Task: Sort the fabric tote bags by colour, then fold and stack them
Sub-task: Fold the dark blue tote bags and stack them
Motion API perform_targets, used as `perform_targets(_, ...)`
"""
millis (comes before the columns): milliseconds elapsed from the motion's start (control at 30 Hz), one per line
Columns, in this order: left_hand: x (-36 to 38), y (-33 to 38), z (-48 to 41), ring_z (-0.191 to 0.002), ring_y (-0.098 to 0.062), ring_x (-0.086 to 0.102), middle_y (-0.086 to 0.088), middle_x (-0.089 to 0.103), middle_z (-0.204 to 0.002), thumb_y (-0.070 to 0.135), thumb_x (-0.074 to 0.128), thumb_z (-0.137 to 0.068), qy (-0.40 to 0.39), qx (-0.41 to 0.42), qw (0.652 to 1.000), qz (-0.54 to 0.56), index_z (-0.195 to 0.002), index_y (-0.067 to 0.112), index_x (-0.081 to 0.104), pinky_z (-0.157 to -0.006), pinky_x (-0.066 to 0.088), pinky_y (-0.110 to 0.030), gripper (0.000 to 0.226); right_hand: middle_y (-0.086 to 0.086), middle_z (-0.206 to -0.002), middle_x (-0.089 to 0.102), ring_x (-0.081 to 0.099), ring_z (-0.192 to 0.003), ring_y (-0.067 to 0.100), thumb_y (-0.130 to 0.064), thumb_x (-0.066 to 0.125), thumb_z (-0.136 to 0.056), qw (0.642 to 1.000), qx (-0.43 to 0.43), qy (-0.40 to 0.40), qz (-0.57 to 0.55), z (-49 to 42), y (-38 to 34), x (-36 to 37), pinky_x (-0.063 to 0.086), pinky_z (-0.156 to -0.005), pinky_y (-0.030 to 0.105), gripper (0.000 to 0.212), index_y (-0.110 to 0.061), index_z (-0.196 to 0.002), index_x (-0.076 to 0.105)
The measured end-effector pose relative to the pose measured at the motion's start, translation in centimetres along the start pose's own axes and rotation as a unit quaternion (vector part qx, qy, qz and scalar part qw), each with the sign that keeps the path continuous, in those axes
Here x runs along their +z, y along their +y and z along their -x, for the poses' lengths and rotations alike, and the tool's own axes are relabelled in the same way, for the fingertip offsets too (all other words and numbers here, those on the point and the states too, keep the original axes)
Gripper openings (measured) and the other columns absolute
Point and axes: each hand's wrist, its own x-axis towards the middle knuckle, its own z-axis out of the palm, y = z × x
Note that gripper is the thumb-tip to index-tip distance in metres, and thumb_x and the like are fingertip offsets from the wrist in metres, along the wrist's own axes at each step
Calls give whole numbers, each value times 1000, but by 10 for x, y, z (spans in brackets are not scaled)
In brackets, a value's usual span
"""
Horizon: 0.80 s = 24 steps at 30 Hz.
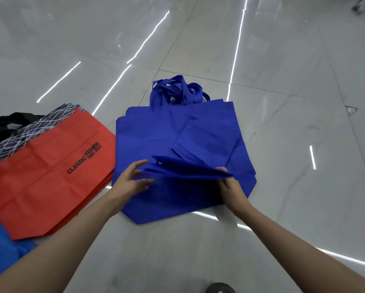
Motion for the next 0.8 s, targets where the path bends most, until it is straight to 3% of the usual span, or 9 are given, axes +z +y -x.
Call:
perform_targets(100, 19, 18, -13, -109, -10, 56, 4, 41, -132, 10, 63, -88, -69, 32, 995, -68, -133, 39, 34, -89, 42, -27, 61, -19, -114, 56, 53, -105, 0, -15, 33, -103, 998, 24, 15, -58, -6, -6, 3, 40, -88, 18, 33, -26, -131, 46)
perform_targets(233, 43, 31, -44, -119, -11, 48, 5, 51, -127, 55, 64, -79, -30, 33, 997, -57, -104, 36, 57, -98, 43, -37, 32, -20, -106, 64, 57, -98, -2, -22, 39, -102, 984, 77, 11, -158, -10, -10, 2, 44, -77, 12, 23, -28, -107, 60)
perform_targets(300, 52, 31, -57, -100, -13, 56, 3, 63, -103, 53, 62, -82, 2, 39, 998, -44, -87, 19, 59, -85, 48, -31, 35, -12, -89, 68, 60, -81, 5, -37, 42, -100, 981, 85, 36, -169, -13, -12, 2, 44, -69, 15, 32, -16, -90, 63)
perform_targets(400, 67, 29, -69, -69, -14, 49, 3, 54, -74, 43, 62, -86, 43, 32, 997, -55, -71, 13, 47, -61, 36, -21, 37, -5, -65, 50, 44, -62, 9, -41, 43, -98, 974, 119, 125, -149, -16, -13, 9, 35, -57, 21, 42, -13, -67, 47)
perform_targets(467, 74, 27, -74, -73, -12, 51, 2, 55, -82, 44, 62, -86, 74, 11, 994, -84, -80, 12, 53, -61, 37, -19, 34, -6, -69, 51, 46, -67, 10, -35, 44, -99, 965, 129, 172, -148, -19, -12, 13, 37, -60, 23, 36, -13, -71, 48)
perform_targets(567, 78, 19, -78, -101, -19, 52, 0, 50, -108, 49, 63, -83, 117, -35, 987, -100, -114, 11, 49, -81, 42, -27, 51, -4, -79, 54, 50, -75, 13, -30, 44, -98, 957, 153, 205, -137, -28, -12, 14, 40, -66, 28, 26, -9, -86, 54)
perform_targets(633, 79, 13, -79, -114, -24, 49, -3, 49, -119, 47, 63, -83, 137, -34, 981, -134, -124, 7, 45, -93, 39, -31, 60, -9, -81, 53, 50, -73, 8, -29, 47, -97, 954, 173, 212, -126, -34, -15, 12, 40, -70, 28, 21, -9, -96, 54)
perform_targets(733, 75, 8, -78, -108, -27, 53, -8, 57, -121, 45, 60, -86, 162, 8, 956, -245, -116, 7, 53, -86, 41, -35, 49, -5, -91, 55, 52, -76, 7, -26, 53, -95, 955, 195, 211, -77, -34, -22, 14, 40, -71, 27, 26, -11, -116, 47)
perform_targets(800, 67, 11, -75, -93, -25, 54, -5, 62, -107, 48, 58, -86, 164, 51, 934, -313, -107, 12, 53, -75, 42, -36, 42, 4, -111, 53, 55, -90, 18, -23, 54, -93, 960, 122, 246, 53, -33, -27, 19, 44, -75, 31, 37, -10, -126, 43)
